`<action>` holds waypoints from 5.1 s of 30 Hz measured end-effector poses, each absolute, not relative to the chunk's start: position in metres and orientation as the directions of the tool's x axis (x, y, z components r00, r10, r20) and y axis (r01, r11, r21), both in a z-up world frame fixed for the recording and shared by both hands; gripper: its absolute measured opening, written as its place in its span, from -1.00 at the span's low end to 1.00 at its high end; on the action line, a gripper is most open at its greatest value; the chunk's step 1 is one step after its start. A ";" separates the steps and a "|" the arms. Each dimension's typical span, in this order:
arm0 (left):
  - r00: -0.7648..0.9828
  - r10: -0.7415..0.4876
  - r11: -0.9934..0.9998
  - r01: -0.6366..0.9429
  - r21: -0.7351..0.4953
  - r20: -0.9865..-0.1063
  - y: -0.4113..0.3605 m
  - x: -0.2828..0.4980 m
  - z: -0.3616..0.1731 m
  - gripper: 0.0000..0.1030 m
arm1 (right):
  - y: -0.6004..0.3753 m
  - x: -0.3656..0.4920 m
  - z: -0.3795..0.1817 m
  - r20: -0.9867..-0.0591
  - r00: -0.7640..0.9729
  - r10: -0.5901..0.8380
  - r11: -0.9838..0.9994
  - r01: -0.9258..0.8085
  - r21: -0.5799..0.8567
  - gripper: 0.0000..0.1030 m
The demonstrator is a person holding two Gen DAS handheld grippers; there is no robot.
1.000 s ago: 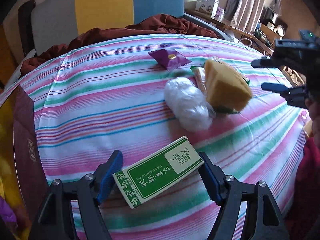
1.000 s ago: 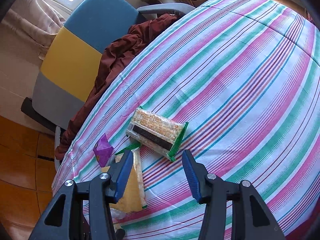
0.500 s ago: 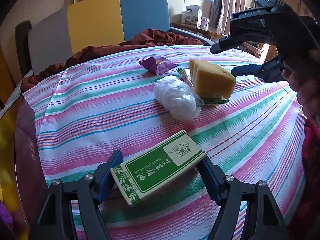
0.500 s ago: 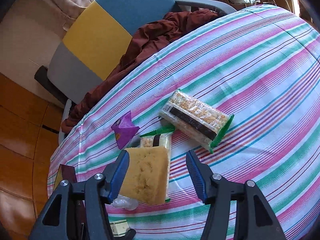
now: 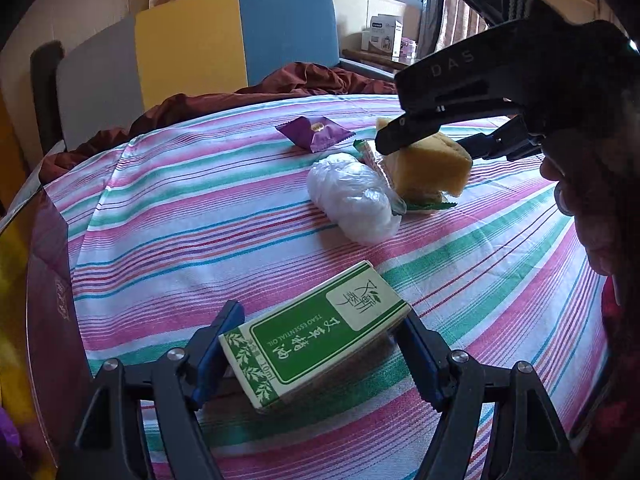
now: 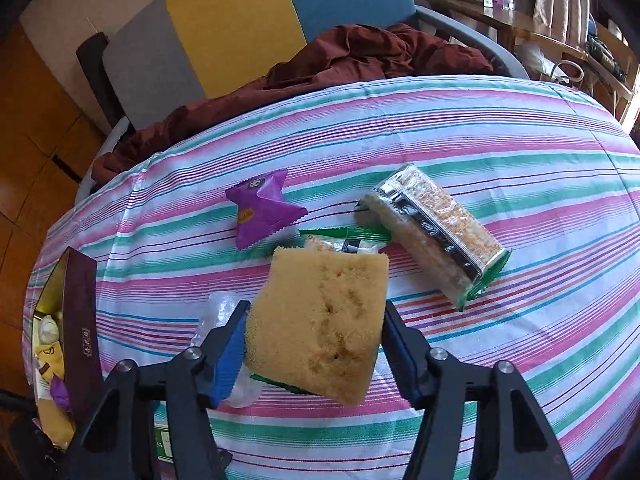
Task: Organize objects
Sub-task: 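Carry the green box into the gold tray and open the left gripper, then lower the yellow sponge into the gold tray and open the right gripper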
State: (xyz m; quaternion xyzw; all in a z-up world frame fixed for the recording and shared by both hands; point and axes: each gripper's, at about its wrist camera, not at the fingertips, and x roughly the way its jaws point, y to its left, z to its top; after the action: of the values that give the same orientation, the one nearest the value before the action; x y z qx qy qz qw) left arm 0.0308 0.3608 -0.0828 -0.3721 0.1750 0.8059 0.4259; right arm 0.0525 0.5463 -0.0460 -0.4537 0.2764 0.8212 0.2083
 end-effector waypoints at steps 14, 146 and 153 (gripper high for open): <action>-0.354 0.567 -0.578 -0.815 -0.053 -0.744 0.357 0.029 -0.082 0.45 | 0.562 0.081 -0.051 -0.919 -0.367 0.142 -0.721 -0.674 0.157 0.13; -0.706 0.222 -0.975 -0.147 -0.168 -0.673 0.005 -0.026 0.004 0.66 | 0.228 -0.085 -0.006 -0.831 -0.528 -0.174 -0.982 0.030 0.187 0.08; -0.700 0.213 -0.976 -0.119 -0.183 -0.681 -0.009 -0.029 0.002 0.66 | 0.200 -0.123 -0.042 -0.864 -0.448 -0.231 -0.969 0.025 0.246 0.17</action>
State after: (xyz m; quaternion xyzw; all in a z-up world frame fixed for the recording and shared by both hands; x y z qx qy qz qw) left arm -0.0289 -0.0092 0.0018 -0.3763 -0.0623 0.9200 0.0904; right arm -0.1231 0.2002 -0.0420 -0.5197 0.0987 0.8452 -0.0757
